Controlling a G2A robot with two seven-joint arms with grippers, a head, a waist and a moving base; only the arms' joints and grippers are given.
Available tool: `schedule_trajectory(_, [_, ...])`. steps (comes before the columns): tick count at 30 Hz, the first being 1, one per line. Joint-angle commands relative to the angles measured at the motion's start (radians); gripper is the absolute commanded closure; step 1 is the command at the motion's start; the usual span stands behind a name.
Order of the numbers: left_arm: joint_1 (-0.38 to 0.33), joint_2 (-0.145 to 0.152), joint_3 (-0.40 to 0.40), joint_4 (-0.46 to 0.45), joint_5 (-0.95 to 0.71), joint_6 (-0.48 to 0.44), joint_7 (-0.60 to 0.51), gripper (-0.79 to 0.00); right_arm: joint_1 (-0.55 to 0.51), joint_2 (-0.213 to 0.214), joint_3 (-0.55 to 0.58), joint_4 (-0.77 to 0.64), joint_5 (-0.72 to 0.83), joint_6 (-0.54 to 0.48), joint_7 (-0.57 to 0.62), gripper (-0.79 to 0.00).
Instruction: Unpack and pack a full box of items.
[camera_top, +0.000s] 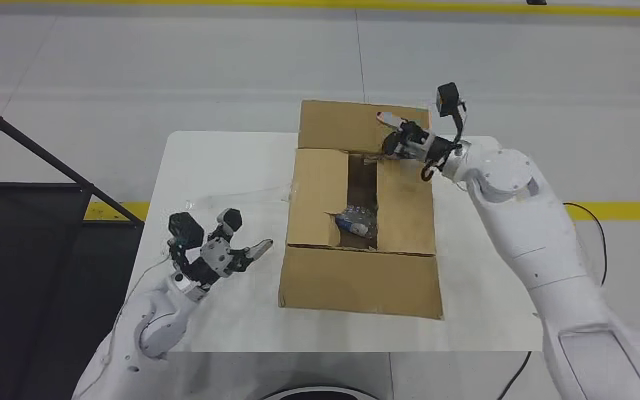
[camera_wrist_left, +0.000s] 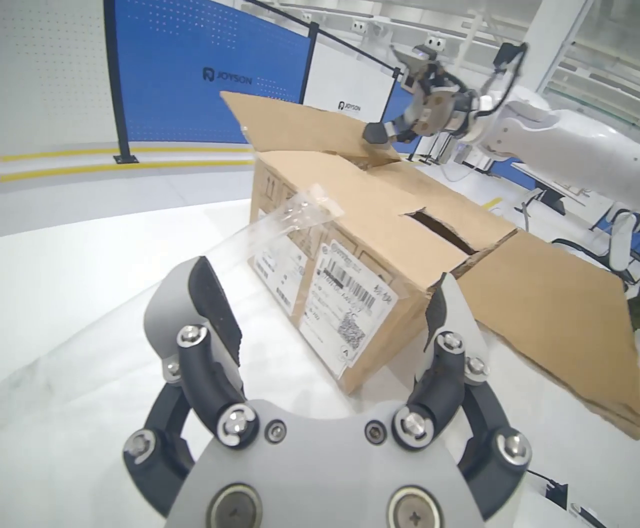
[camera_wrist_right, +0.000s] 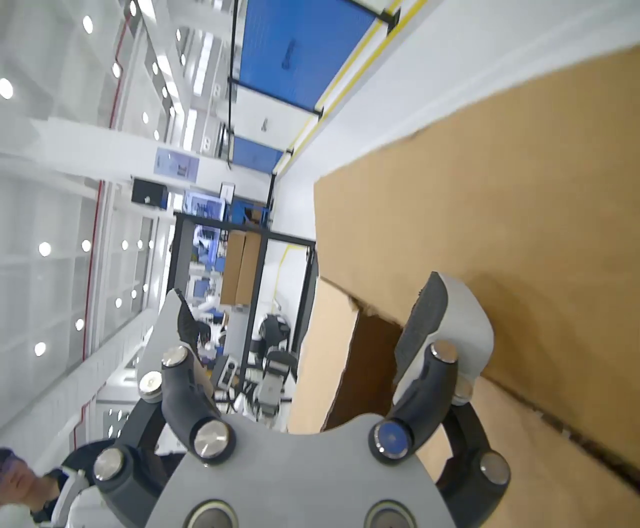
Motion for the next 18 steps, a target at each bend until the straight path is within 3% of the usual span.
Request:
schedule_trajectory(1, [-0.013,-0.002,0.014,0.020,0.013,0.027,-0.011,-0.785,-0.029,0.012,0.014,-0.058,-0.024,0.015,0.055,-0.785])
schedule_trajectory(7, [-0.060,-0.010,0.064,0.074,0.050,0.081,-0.025,-0.785,-0.099,0.041,0.043,-0.191,-0.093,0.078,0.185,-0.785])
schedule_trajectory(18, [-0.086,-0.015,0.100,0.101,0.061,0.082,-0.025,-0.785,-0.148,0.053,0.047,-0.269,-0.123,0.132,0.259,-0.785])
